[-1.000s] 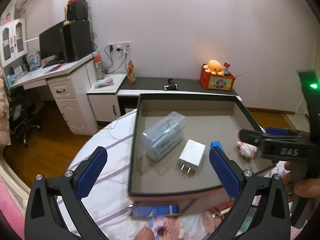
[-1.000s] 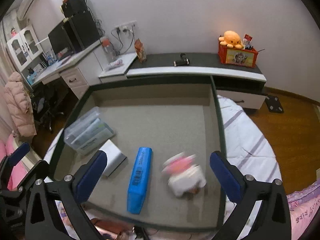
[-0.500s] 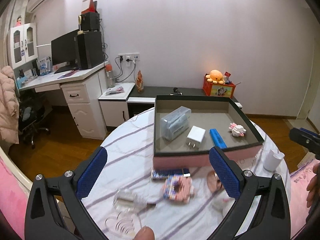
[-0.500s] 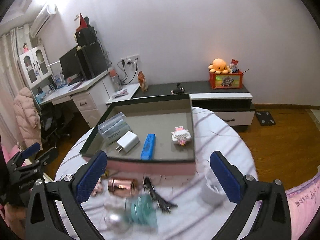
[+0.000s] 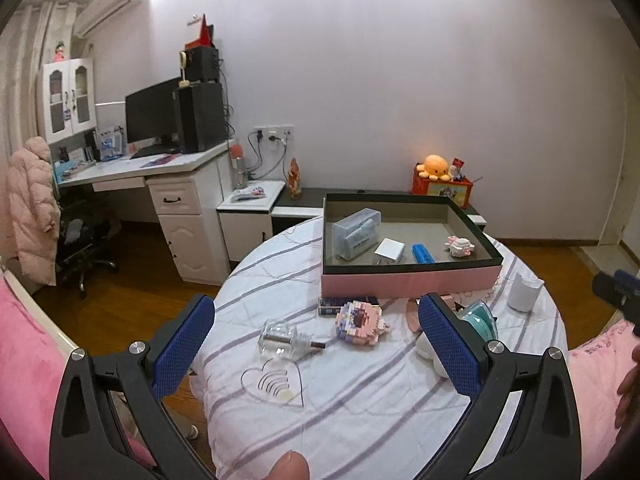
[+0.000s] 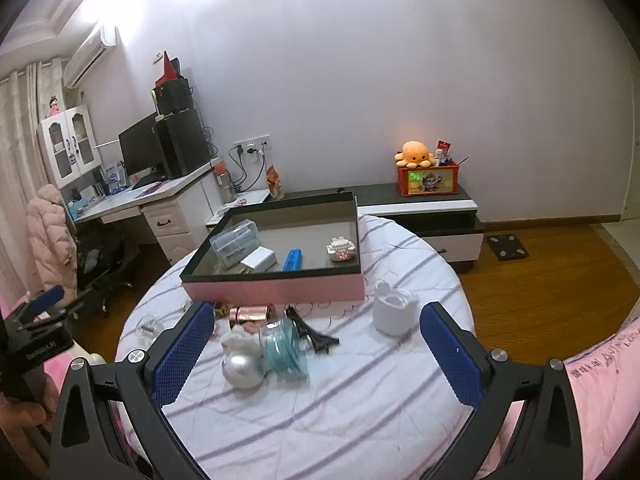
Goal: Organize rigid objects
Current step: 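Withdraw both open grippers back over the table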
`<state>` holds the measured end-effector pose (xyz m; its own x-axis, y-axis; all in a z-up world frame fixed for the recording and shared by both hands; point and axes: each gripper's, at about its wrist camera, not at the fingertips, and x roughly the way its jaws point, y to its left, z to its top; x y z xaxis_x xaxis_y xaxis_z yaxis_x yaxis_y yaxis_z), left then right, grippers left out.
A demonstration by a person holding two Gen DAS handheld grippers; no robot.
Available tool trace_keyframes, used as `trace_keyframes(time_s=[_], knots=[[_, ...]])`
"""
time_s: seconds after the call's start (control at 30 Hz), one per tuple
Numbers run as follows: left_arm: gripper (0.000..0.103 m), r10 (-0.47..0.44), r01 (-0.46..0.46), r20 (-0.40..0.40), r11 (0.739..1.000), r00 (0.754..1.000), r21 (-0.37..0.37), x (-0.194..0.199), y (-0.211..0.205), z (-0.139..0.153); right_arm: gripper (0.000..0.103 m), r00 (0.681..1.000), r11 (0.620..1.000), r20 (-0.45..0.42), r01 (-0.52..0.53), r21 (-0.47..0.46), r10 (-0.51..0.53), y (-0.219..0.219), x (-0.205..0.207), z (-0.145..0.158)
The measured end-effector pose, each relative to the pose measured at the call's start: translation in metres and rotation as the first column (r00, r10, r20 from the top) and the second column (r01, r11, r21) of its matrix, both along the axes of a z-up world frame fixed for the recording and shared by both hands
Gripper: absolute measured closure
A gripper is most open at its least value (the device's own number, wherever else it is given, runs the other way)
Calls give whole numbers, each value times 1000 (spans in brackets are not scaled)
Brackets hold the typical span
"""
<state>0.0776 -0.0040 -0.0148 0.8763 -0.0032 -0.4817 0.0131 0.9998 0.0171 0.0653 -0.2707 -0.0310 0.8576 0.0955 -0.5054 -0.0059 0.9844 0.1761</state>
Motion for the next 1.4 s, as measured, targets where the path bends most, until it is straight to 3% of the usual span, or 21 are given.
trace_keyframes(time_s=[0.2, 0.53, 1.1, 1.4], knots=[[0, -3, 3, 11, 1000, 1000, 4, -26, -6, -5, 0, 1000, 1000, 2, 11, -18, -11, 15, -33, -11], [0, -30, 31, 11, 999, 999, -16, -46, -16, -14, 0, 999, 995, 7, -38, -97, 39, 48, -38, -15], [0, -17, 16, -20, 1000, 1000, -26, -38, -9, -26, 0, 999, 994, -19, -47, -96, 45, 53, -35, -25], [0, 39, -42, -84, 999, 996, -31, -14, 8, -52, 0, 996, 995, -79, -53, -85, 46, 50, -18, -46]])
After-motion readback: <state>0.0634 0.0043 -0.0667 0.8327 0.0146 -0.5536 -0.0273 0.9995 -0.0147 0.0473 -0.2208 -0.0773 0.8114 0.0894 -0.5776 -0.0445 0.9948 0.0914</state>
